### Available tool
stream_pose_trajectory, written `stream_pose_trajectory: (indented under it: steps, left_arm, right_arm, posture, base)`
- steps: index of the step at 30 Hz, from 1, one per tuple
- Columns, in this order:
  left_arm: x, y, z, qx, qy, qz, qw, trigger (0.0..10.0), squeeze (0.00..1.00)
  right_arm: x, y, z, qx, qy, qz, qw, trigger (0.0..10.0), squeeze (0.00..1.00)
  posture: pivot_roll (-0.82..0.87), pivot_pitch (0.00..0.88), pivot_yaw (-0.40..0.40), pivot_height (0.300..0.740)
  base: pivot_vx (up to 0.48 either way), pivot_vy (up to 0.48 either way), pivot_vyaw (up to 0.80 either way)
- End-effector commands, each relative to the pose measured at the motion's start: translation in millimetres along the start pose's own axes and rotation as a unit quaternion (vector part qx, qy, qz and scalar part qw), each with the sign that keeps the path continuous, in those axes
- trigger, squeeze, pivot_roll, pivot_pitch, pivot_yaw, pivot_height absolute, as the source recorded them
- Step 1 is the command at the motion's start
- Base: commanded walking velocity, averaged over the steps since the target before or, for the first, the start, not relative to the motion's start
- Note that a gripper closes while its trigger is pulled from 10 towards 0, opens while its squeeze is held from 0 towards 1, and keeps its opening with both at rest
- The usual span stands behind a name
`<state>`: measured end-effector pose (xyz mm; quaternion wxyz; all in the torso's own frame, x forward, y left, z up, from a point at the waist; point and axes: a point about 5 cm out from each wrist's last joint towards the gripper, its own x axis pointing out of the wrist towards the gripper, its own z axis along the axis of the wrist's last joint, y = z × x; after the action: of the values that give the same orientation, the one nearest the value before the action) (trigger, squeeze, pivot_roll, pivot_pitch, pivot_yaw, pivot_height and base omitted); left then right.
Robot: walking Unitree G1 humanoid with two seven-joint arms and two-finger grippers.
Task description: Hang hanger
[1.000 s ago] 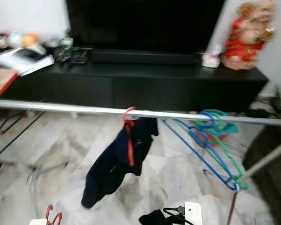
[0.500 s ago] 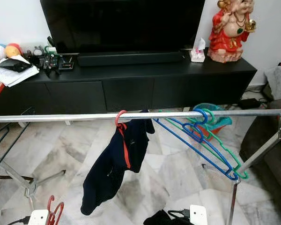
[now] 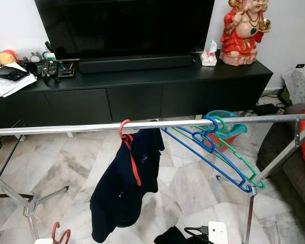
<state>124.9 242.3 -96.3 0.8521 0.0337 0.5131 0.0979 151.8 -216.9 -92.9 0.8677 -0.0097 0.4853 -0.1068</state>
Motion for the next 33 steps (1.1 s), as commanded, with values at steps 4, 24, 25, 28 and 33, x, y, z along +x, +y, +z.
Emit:
stream_pose_trajectory:
  steps: [4, 24, 25, 28, 33]
  left_arm:
    - [-1.4, 4.5, -5, 0.013, 0.000, 0.000, 1.000, 10.0, 0.00]
    - [1.5, -8.4, 6, 0.026, -0.004, -0.008, 1.000, 10.0, 0.00]
    - [1.6, -8.2, 6, 0.026, -0.004, -0.008, 1.000, 10.0, 0.00]
    - [1.6, -8.1, 7, 0.027, -0.004, -0.008, 1.000, 10.0, 0.00]
    - [1.7, -7.7, 7, 0.028, -0.004, -0.007, 1.000, 10.0, 0.00]
  right_arm:
    - [0.6, -0.2, 5, 0.003, -0.013, 0.003, 1.000, 10.0, 0.00]
    - [-0.7, -24.8, 4, 0.006, -0.011, -0.005, 1.000, 10.0, 0.00]
    - [-0.4, -31.7, 8, 0.008, -0.013, -0.009, 1.000, 10.0, 0.00]
    - [0.0, -36.1, 13, 0.010, -0.016, -0.012, 1.000, 10.0, 0.00]
    - [0.7, -34.5, 16, 0.011, -0.019, -0.011, 1.000, 10.0, 0.00]
  posture:
    - [-0.07, 0.000, 0.000, 0.740]
    - [-0.07, 0.000, 0.006, 0.740]
    - [-0.07, 0.000, 0.006, 0.740]
    - [-0.07, 0.000, 0.007, 0.740]
    - [-0.07, 0.000, 0.007, 0.740]
  base:
    - [-0.060, 0.000, 0.00]
    - [-0.289, 0.000, 0.00]
    - [-0.307, 0.000, 0.00]
    - [-0.307, 0.000, 0.00]
    - [-0.307, 0.000, 0.00]
